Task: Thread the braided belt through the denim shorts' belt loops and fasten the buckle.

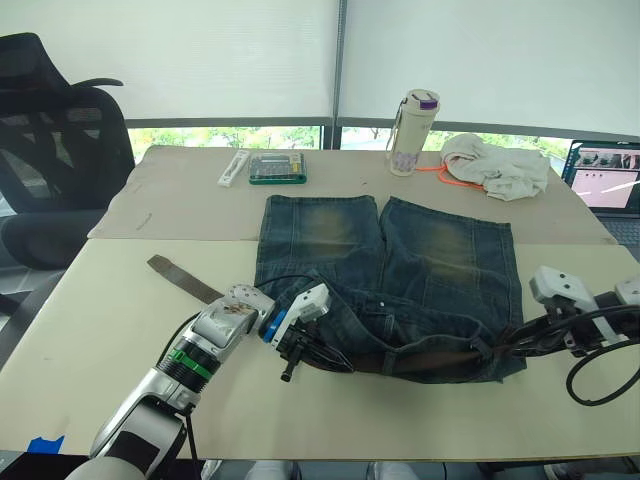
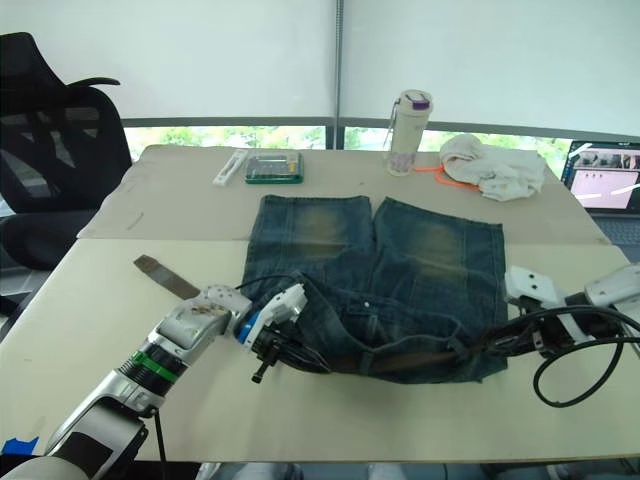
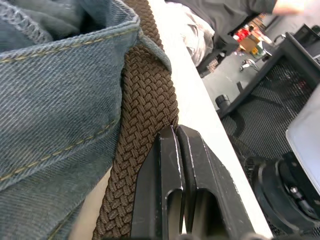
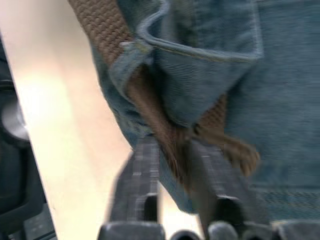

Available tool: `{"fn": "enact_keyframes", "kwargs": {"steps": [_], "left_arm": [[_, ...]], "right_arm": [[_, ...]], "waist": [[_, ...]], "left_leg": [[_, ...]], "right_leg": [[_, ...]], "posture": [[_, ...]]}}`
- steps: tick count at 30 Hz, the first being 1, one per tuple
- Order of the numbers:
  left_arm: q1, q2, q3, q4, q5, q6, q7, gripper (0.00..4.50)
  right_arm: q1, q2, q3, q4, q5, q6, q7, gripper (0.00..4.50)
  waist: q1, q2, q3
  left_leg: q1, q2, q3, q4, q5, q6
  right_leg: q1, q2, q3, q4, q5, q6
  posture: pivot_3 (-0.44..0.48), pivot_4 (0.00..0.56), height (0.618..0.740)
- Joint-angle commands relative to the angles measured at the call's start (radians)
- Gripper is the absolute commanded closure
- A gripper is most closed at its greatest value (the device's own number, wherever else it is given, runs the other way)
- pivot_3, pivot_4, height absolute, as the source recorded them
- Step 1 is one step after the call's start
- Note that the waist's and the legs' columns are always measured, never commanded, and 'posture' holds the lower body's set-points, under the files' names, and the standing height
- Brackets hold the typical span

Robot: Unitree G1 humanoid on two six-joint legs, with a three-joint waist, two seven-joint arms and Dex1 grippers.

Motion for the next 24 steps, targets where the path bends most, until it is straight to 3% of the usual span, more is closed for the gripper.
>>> {"fn": "enact_keyframes", "kwargs": {"steps": [1,2,5,10,15,17,21,24], "left_arm": [[-0.004,-0.003,0.025,-0.013,-0.01,0.013,0.012,4.5],[-0.005,-0.004,0.027,-0.011,-0.011,0.014,0.015,4.5],[-0.008,-0.009,0.032,-0.005,-0.014,0.016,0.021,4.5],[-0.012,-0.019,0.039,0.0,-0.021,0.024,0.023,4.5],[-0.017,-0.028,0.043,-0.001,-0.024,0.036,0.026,4.5],[-0.02,-0.03,0.046,0.0,-0.025,0.041,0.026,4.5],[-0.024,-0.035,0.05,0.001,-0.026,0.048,0.028,4.5],[-0.025,-0.034,0.053,-0.007,-0.028,0.055,0.028,4.5]], "right_arm": [[0.053,-0.081,-0.142,-0.033,0.035,0.004,0.063,1.62],[0.073,-0.092,-0.17,-0.039,0.036,-0.005,0.062,1.45],[0.137,-0.128,-0.254,-0.118,0.072,0.025,0.073,0.39],[0.211,-0.066,-0.368,-0.523,0.248,0.238,-0.069,0.39],[0.248,0.086,-0.288,-0.872,0.303,0.386,-0.284,0.39],[0.245,0.135,-0.245,-0.925,0.296,0.428,-0.338,0.39],[0.227,0.205,-0.087,-0.932,0.07,0.385,-0.452,0.39],[0.199,0.238,-0.036,-0.911,-0.008,0.386,-0.491,0.39]], "waist": [[-0.001,0.0,0.0],[-0.002,0.0,0.0],[-0.003,0.0,0.0],[-0.005,0.0,0.0],[0.009,0.0,0.0],[0.015,0.0,0.0],[0.018,-0.001,0.0],[0.018,-0.001,0.0]], "left_leg": [[0.0,0.0,0.0,0.0,0.0,0.0],[0.0,0.0,0.0,0.0,0.0,0.0],[0.0,0.001,0.0,0.0,0.0,0.0],[0.001,0.001,-0.001,0.0,0.0,0.0],[0.0,0.001,-0.004,0.0,0.0,0.0],[-0.001,0.0,-0.004,0.002,-0.001,0.001],[-0.001,0.0,-0.004,0.005,-0.001,0.002],[-0.001,-0.001,-0.003,0.004,-0.001,0.002]], "right_leg": [[0.0,0.0,0.0,0.0,0.0,0.0],[0.0,0.0,0.0,0.0,0.0,0.0],[0.0,0.0,0.0,0.0,0.0,0.0],[0.0,0.0,0.0,0.001,0.0,0.0],[0.001,0.0,-0.001,0.001,0.0,0.0],[0.001,-0.001,0.0,0.0,0.0,0.0],[0.002,0.0,-0.001,0.0,0.0,0.0],[0.001,0.0,0.0,0.001,0.0,0.0]], "posture": [[0.0,0.15,0.737],[0.0,0.15,0.737],[0.0,0.15,0.737],[0.0,0.15,0.737],[0.0,0.15,0.737],[0.0,0.15,0.737],[0.0,0.15,0.737],[0.0,0.15,0.737]]}}
